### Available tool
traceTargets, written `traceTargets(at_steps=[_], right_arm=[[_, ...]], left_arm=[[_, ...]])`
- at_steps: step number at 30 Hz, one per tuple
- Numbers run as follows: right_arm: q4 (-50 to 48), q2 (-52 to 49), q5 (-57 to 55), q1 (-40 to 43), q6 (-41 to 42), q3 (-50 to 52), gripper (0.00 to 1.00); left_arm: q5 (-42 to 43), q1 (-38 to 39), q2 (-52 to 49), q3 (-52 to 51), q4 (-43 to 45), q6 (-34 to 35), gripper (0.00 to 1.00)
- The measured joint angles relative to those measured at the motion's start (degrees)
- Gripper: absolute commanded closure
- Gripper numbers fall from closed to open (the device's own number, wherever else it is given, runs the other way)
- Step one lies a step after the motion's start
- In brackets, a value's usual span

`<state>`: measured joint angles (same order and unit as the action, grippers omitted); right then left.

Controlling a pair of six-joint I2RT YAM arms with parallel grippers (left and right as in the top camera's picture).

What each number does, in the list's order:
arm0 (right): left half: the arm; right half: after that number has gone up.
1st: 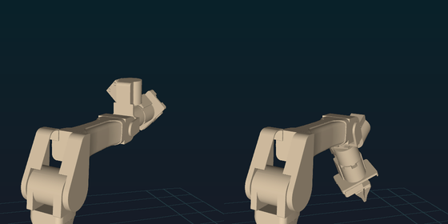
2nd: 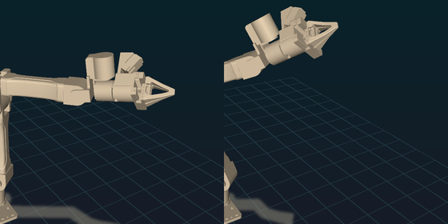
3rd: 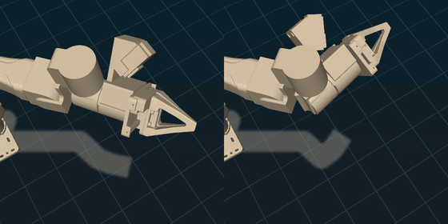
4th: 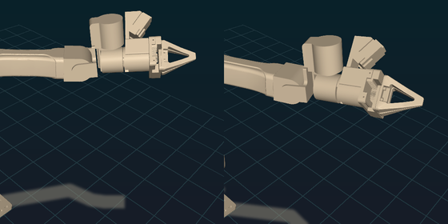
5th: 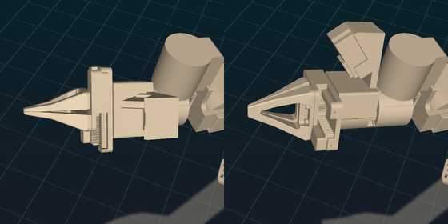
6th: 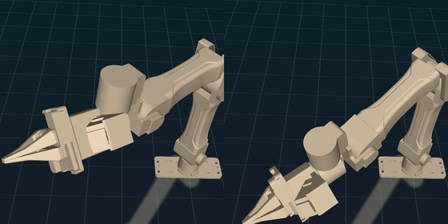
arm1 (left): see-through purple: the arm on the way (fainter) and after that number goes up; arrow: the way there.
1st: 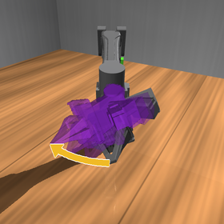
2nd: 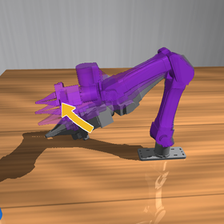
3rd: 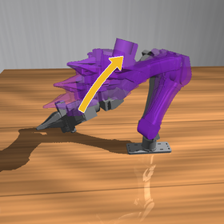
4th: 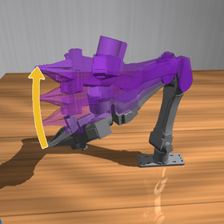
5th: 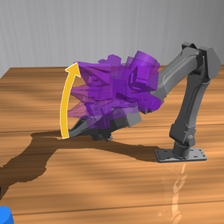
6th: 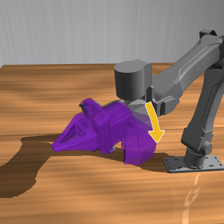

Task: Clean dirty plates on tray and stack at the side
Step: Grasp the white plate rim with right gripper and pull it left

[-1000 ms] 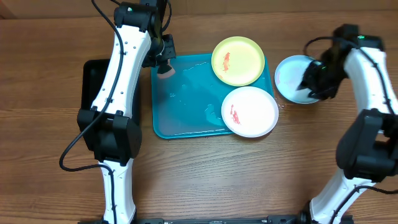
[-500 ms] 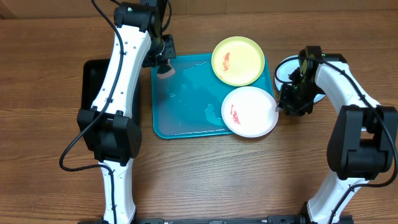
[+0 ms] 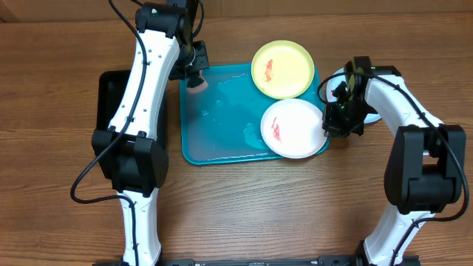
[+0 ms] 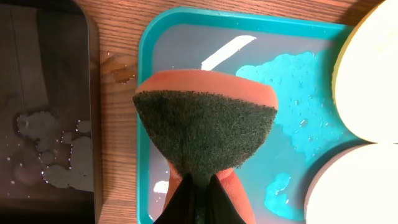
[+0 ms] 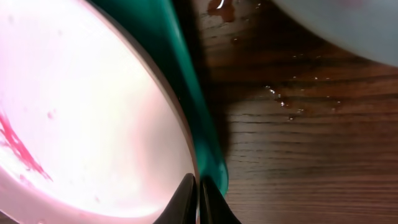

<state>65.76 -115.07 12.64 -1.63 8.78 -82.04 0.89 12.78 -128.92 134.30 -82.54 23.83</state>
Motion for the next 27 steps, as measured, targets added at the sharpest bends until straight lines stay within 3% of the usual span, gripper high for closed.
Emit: traceTargets(at_steps=[13,27], right_arm=[[0.9,1.31,0.07,-8.2,2.56,0.0,0.96],[-17.97,1.68,-6.91,-27.76,27.43,0.0,0.96]], left_arm=[[0.0,0.0,0.0,0.0,-0.48,0.02,0.96],[-0.02,0.0,0.0,0.0,-1.66,0.02,0.96]])
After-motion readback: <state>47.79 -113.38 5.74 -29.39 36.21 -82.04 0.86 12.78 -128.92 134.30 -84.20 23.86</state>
